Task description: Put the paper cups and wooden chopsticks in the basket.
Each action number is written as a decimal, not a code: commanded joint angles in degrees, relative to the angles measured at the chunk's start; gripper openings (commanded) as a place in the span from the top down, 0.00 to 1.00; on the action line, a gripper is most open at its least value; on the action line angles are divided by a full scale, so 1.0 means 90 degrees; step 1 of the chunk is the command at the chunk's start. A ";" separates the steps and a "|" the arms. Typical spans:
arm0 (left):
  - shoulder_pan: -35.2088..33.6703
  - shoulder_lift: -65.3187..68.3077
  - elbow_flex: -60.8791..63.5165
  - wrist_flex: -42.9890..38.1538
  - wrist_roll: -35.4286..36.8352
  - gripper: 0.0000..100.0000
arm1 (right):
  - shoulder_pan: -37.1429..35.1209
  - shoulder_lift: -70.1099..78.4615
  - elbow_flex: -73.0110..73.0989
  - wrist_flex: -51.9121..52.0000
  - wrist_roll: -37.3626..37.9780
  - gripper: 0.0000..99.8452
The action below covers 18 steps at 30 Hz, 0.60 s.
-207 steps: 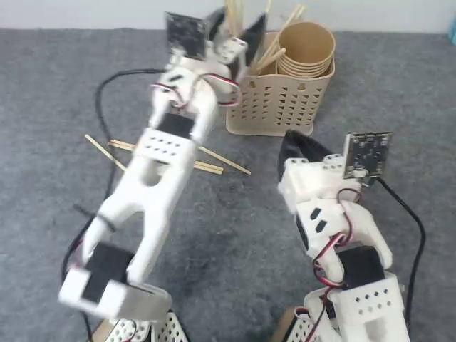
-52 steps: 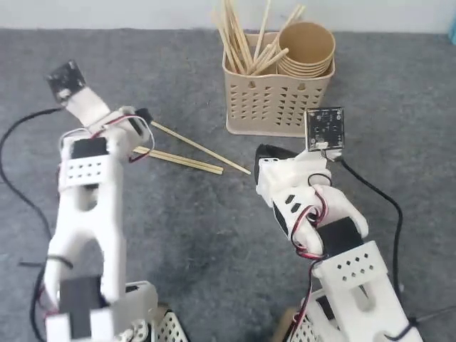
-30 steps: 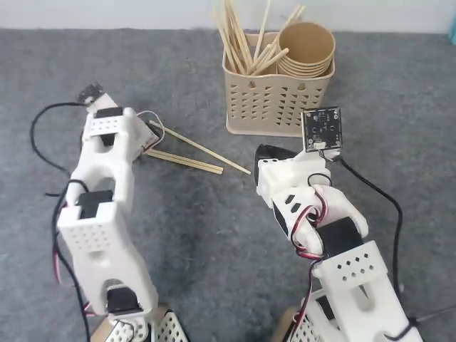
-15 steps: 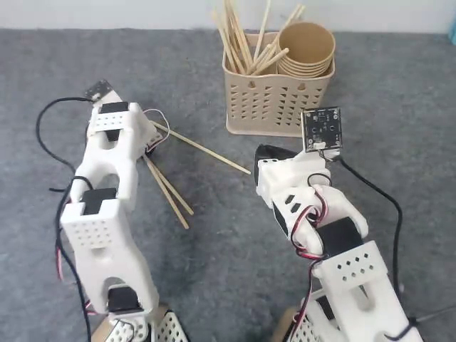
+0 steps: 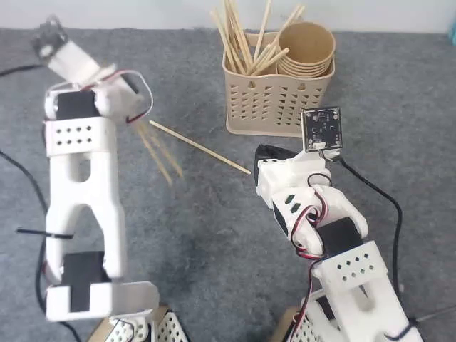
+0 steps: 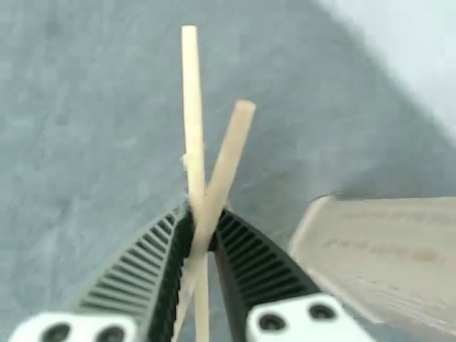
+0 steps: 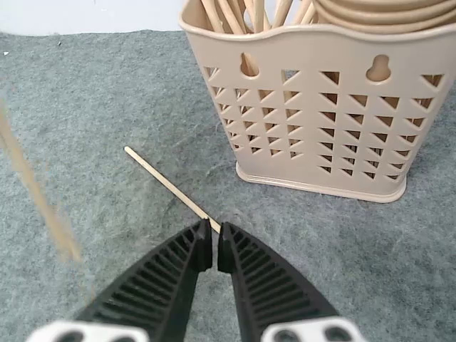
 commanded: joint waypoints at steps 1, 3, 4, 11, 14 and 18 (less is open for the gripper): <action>0.0410 -0.0342 -0.1255 -0.0176 -0.0107 0.99 | -0.0044 0.0015 -0.0186 0.0044 0.0107 0.96; 0.0586 -0.0107 -0.1929 -0.0264 -0.0117 0.99 | -0.0044 0.0015 -0.0186 0.0044 0.0107 0.96; 0.0664 0.0039 -0.2291 -0.0332 -0.0117 0.99 | -0.0044 0.0015 -0.0186 0.0044 0.0107 0.96; 0.1143 0.1270 -0.5661 -0.0645 -0.0117 0.99 | -0.0044 0.0015 -0.0186 0.0024 0.0107 0.96; 0.1455 0.1973 -0.6950 -0.1114 -0.0117 0.99 | -0.0044 0.0015 -0.0176 0.0015 0.0107 0.96; 0.1875 0.2872 -0.8024 -0.1875 -0.0156 0.99 | -0.0044 0.0015 -0.0176 0.0005 0.0107 0.96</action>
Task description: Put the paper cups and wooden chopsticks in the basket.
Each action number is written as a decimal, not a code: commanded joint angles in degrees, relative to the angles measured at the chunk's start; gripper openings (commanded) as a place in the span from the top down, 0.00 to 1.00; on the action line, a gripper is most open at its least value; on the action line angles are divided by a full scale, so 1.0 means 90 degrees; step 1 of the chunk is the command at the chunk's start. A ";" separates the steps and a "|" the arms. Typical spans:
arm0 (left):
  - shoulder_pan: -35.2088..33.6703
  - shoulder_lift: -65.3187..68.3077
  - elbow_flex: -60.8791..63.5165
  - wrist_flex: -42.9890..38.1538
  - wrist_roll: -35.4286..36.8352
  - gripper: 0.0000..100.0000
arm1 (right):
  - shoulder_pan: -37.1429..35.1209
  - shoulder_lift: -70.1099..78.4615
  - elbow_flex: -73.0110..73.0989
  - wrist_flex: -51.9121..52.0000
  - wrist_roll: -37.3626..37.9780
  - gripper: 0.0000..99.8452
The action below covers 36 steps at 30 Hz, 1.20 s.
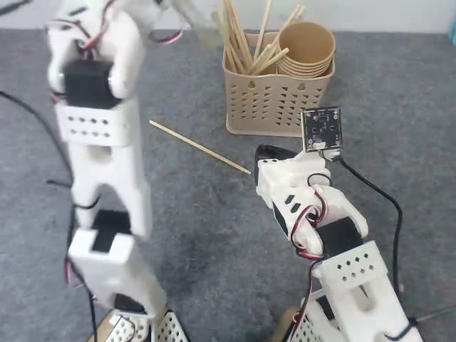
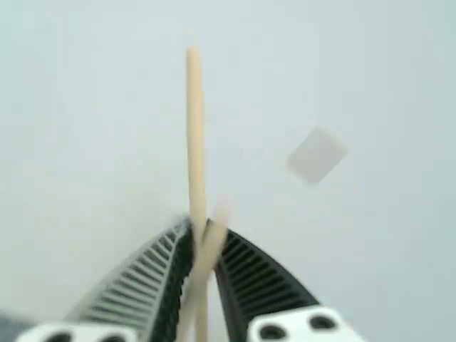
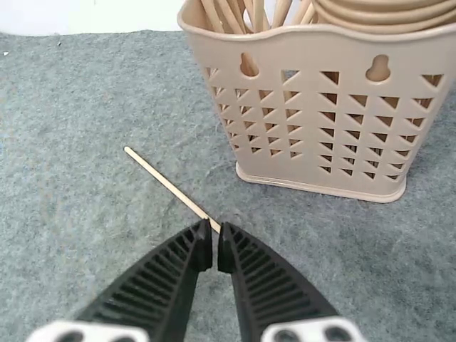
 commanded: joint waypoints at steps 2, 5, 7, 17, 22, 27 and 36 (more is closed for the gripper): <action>0.0596 0.0977 -0.1656 -0.0967 -0.0371 0.99 | -0.0044 0.0015 -0.0176 0.0005 0.0107 0.96; 0.0908 0.1475 -0.2037 -0.0987 -0.0957 0.99 | -0.0044 0.0015 -0.0176 0.0005 0.0107 0.96; 0.1006 0.1758 -0.2125 -0.1045 -0.1172 0.99 | -0.0044 0.0015 -0.0176 0.0015 0.0107 0.96; 0.1172 0.2647 -0.2144 -0.0869 -0.2237 0.99 | -0.0044 -0.0015 -0.0176 0.0024 0.0107 0.96; 0.1114 0.3155 -0.2154 -0.1074 -0.2295 0.99 | -0.0044 -0.0015 -0.0176 0.0024 0.0107 0.96; 0.1114 0.3282 -0.2164 -0.0449 -0.2960 0.81 | -0.0044 0.0005 -0.0176 0.0024 0.0107 0.96; 0.0567 0.2159 -0.2173 0.1416 -0.2969 0.60 | -0.0171 0.0024 -0.0156 0.0044 0.0107 0.96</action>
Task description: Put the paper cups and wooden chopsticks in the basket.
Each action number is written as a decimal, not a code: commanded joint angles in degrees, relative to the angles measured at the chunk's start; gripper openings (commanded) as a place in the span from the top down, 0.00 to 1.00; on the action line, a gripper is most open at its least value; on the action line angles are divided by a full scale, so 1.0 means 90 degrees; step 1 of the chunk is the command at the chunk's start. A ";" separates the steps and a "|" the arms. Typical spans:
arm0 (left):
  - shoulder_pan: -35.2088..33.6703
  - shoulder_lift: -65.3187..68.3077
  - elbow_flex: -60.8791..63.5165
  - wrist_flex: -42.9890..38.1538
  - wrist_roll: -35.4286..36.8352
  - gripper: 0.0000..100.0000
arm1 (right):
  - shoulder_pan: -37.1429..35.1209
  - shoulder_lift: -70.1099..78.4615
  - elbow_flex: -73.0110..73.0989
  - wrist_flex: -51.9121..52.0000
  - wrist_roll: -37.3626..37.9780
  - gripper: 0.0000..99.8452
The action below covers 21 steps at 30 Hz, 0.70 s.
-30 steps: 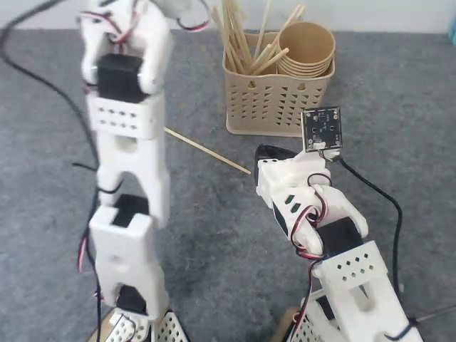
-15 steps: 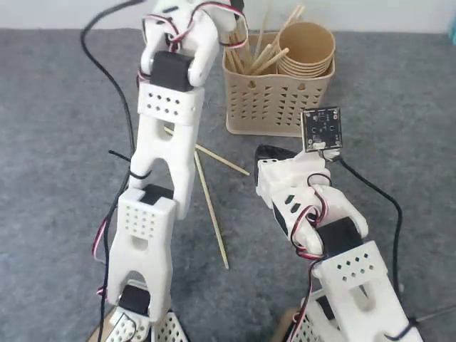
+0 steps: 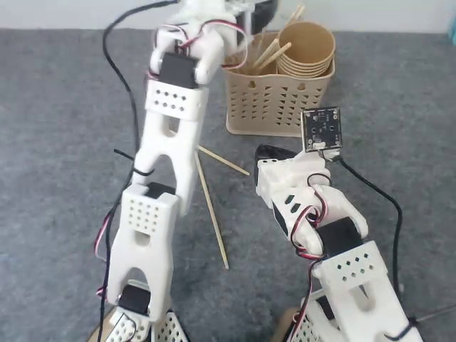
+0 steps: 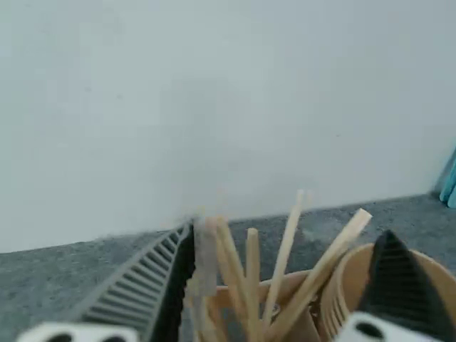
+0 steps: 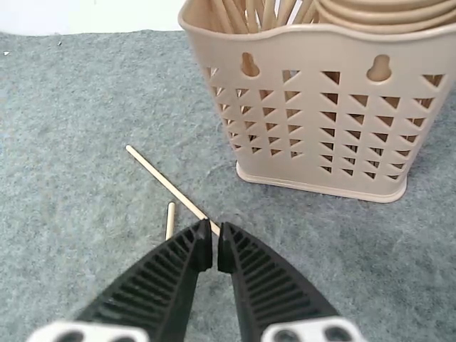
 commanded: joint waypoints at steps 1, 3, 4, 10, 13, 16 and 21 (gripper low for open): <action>-0.0586 -0.1270 -0.0288 0.0938 -0.0059 0.61 | -0.0337 0.0044 -0.0137 0.0044 0.0107 0.96; -0.0957 -0.1592 -0.0288 0.1602 -0.0059 0.63 | -0.0747 0.0269 -0.0049 0.0034 0.0107 0.96; -0.1172 -0.1700 -0.0288 0.1924 -0.0049 0.65 | -0.0894 0.0444 -0.0039 0.0024 0.0107 0.96; -0.2491 -0.1905 -0.0132 0.3780 -0.0049 0.72 | -0.1070 0.2427 -0.0899 0.0259 0.0117 0.96; -0.3350 -0.2022 0.0503 0.3761 -0.0049 0.75 | -0.1109 0.3570 -0.1514 0.0425 0.0068 0.96; -0.3780 -0.2198 0.1099 0.3761 -0.0068 0.77 | -0.1284 0.4596 -0.2032 0.0415 0.0068 0.96; -0.4054 -0.2813 0.2535 0.3761 -0.0156 0.77 | -0.1490 0.6042 -0.3038 0.0415 0.0059 0.96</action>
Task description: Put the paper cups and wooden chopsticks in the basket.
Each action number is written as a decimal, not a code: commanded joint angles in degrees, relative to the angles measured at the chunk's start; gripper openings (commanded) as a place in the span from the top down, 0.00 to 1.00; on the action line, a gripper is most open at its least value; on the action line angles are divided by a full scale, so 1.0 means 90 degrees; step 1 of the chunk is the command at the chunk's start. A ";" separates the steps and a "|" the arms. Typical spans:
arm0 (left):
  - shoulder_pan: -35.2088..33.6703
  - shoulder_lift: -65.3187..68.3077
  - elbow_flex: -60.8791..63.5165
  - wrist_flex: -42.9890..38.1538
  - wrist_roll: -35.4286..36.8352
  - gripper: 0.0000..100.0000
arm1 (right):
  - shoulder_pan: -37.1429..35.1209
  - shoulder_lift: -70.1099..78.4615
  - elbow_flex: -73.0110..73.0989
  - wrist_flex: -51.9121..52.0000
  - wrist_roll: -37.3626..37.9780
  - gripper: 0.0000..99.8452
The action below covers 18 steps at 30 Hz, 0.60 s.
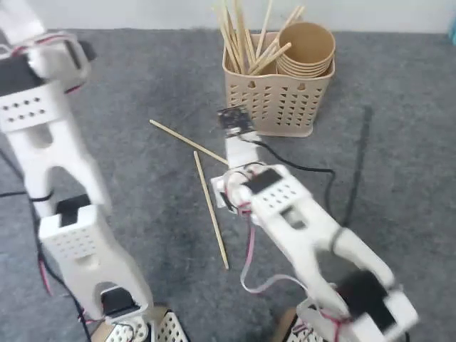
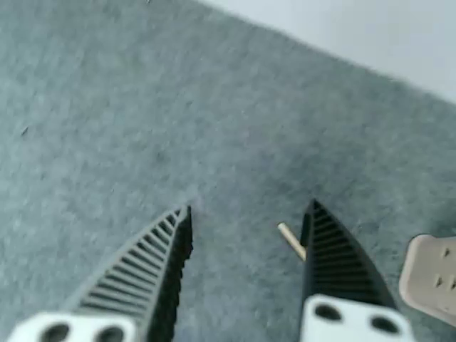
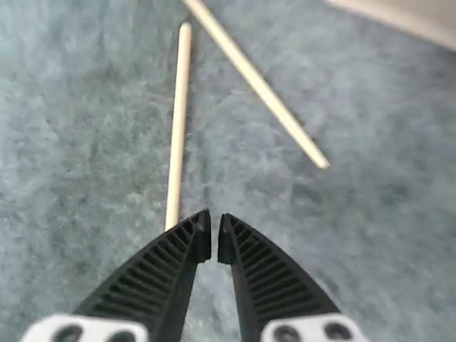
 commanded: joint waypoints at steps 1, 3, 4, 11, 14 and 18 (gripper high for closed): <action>-0.0156 -0.1065 0.1177 0.0234 -0.0264 0.77 | -0.0103 0.0816 -0.1026 0.0044 0.0059 0.96; -0.0156 -0.1534 0.1841 0.0225 -0.0449 0.77 | -0.0122 0.1343 -0.1455 0.0083 0.0049 0.95; -0.0156 -0.1797 0.2183 0.0195 -0.0508 0.77 | -0.0181 0.1597 -0.1651 0.0103 0.0039 0.95; -0.0606 -0.3868 0.5475 -0.1270 -0.0606 0.77 | -0.0444 0.2242 -0.2452 0.0562 -0.0156 0.95; -0.0772 -0.4962 0.7302 -0.2237 -0.0654 0.77 | -0.0474 0.2056 -0.2520 0.0864 -0.0156 0.94; -0.0752 -0.6388 1.0085 -0.3526 -0.0811 0.77 | -0.0659 0.1998 -0.2520 0.1099 -0.0107 0.89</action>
